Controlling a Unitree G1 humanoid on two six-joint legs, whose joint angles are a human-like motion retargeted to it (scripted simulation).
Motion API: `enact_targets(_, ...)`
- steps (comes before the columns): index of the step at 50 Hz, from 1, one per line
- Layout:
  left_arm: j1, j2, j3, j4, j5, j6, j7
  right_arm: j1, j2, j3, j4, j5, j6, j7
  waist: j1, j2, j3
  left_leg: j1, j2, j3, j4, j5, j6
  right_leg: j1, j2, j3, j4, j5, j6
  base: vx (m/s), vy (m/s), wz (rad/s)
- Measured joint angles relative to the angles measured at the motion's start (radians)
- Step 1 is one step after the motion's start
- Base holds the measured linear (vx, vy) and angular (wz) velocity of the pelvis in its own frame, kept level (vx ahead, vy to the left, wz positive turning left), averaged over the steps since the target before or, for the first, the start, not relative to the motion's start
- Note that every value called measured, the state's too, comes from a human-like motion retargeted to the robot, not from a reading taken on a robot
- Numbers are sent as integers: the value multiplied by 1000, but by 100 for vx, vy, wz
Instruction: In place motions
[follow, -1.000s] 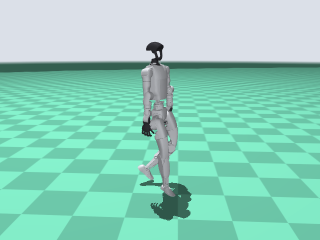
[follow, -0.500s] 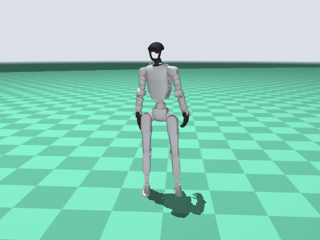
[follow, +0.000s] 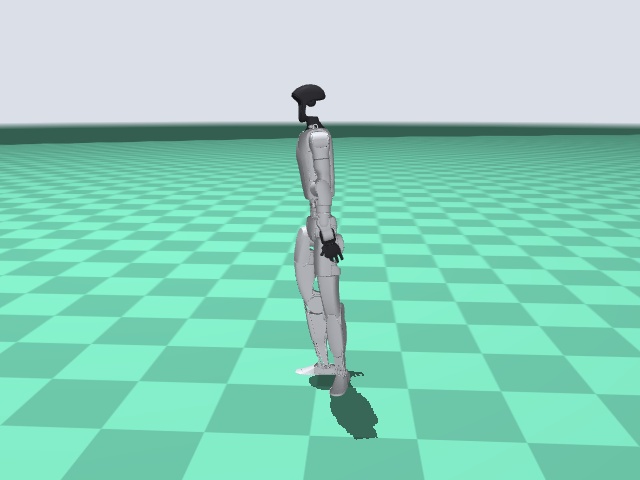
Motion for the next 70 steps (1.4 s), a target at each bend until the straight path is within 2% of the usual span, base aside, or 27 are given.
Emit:
enact_targets(3, -13, -26, -62, -73, 71, -46, -40, 1, 2, 1, 1, -39, 3, -5, -3, -7, 14, 12, 20, 38, 40, 15, 1, -11, -11, 32, -9, 26, 9, -15, -18, -76)
enact_targets(5, -17, -28, -104, -120, 109, -76, -25, 2, 1, 12, -8, -54, -3, -10, -19, -29, 26, 5, 36, 32, 102, 40, 24, -7, -27, 61, -16, 33, 12, -12, -19, -43)
enact_targets(8, -24, -6, -173, -163, 158, -107, 30, 5, 1, 30, -32, -68, -6, -1, -28, -81, 36, -31, 64, -15, 251, 100, 95, 1, -78, 102, -21, 48, 20, -6, -18, -41)
enact_targets(10, -32, 10, -210, -167, 191, -121, 80, 10, 4, 27, -52, -78, -3, 0, -22, -101, 38, -83, 77, -123, 348, 102, 148, 9, -97, 113, -37, 64, 23, -5, -11, -38)
enact_targets(12, -32, 13, -226, -150, 211, -125, 144, 19, 6, 23, -70, -78, -7, -8, -5, -90, 31, -152, 62, -298, 379, 97, 117, 15, -76, 125, -62, 85, 12, 3, -5, -57)
enact_targets(15, -19, 9, -236, -107, 196, -133, 208, 31, 4, 22, -93, -74, -16, -16, 48, -64, 14, -209, -24, -566, 296, 81, 37, 3, -42, 175, -70, 103, -1, 7, 0, -96)
enact_targets(17, -11, 0, -225, -55, 164, -132, 239, 32, 5, 16, -105, -79, -16, -15, 75, -37, 4, -196, -53, -646, 182, 82, 25, -3, -9, 200, -69, 110, -9, 7, 6, -99)
enact_targets(20, 6, -20, -177, 51, 99, -119, 271, 31, -1, 14, -115, -94, -14, -8, 96, 3, -17, -142, -65, -633, 71, 73, 37, 2, 35, 241, -71, 116, -18, 16, 11, -79)
enact_targets(22, 13, -29, -125, 130, 52, -104, 266, 22, -3, 11, -110, -113, -11, -4, 47, 30, -40, -116, -23, -535, 42, 81, 4, -6, 49, 234, -65, 114, -19, 17, 7, 15)
enact_targets(23, 19, -29, -101, 159, 31, -90, 255, 16, 1, 8, -102, -115, -13, -4, 17, 41, -48, -118, -17, -566, 28, 93, -18, -9, 54, 224, -63, 113, -19, 8, 2, 59)
enact_targets(25, 26, -29, -59, 194, -19, -56, 224, -15, 6, 7, -66, -102, -27, -9, -49, 48, -48, -101, -6, -519, 13, 90, -26, -9, 50, 189, -60, 109, -18, 0, 1, 58)
enact_targets(30, 48, -25, -32, 194, -85, -29, 185, -25, 4, 16, -19, -96, -42, -3, 6, 39, -50, -64, -32, -501, -26, 76, -8, 4, 69, 251, -63, 116, -24, 8, 2, -50)
enact_targets(50, -1, -35, -97, 74, -43, -84, 183, 8, -11, 3, -11, -82, -38, 11, 17, -15, -47, -100, -56, -572, 8, 93, -10, 38, 17, 133, -75, 121, -6, 1, 1, 27)
enact_targets(54, -5, -33, -124, 82, -36, -92, 204, -2, -8, 3, -29, -108, -41, 25, 7, -33, -51, -110, -66, -593, 43, 45, 2, 47, -11, 85, -76, 118, -1, 1, 6, 72)
enact_targets(58, -1, -28, -150, 109, -25, -105, 241, -12, -10, 5, -46, -129, -40, 28, 24, -39, -53, -77, -39, -466, 62, 16, -9, 58, -26, 64, -73, 115, 7, 6, 15, 24)
enact_targets(60, 9, -29, -152, 129, -14, -108, 258, -15, -15, 7, -55, -137, -39, 16, 32, -30, -56, -91, -66, -552, 59, 20, 14, 67, -27, 70, -71, 113, 13, 11, 20, -11)
enact_targets(64, 19, -26, -143, 189, -3, -96, 283, -19, -17, 6, -62, -132, -51, 10, 17, 1, -79, -78, -64, -527, 26, 5, 17, 61, -21, 68, -59, 102, 21, 12, 19, 5)
enact_targets(70, 39, -10, -126, 194, -24, -43, 258, -18, -8, 8, -51, -129, -66, 36, 12, 0, -76, -60, -84, -511, -16, 6, 18, 53, -40, 51, -26, 77, 43, 9, 12, 4)
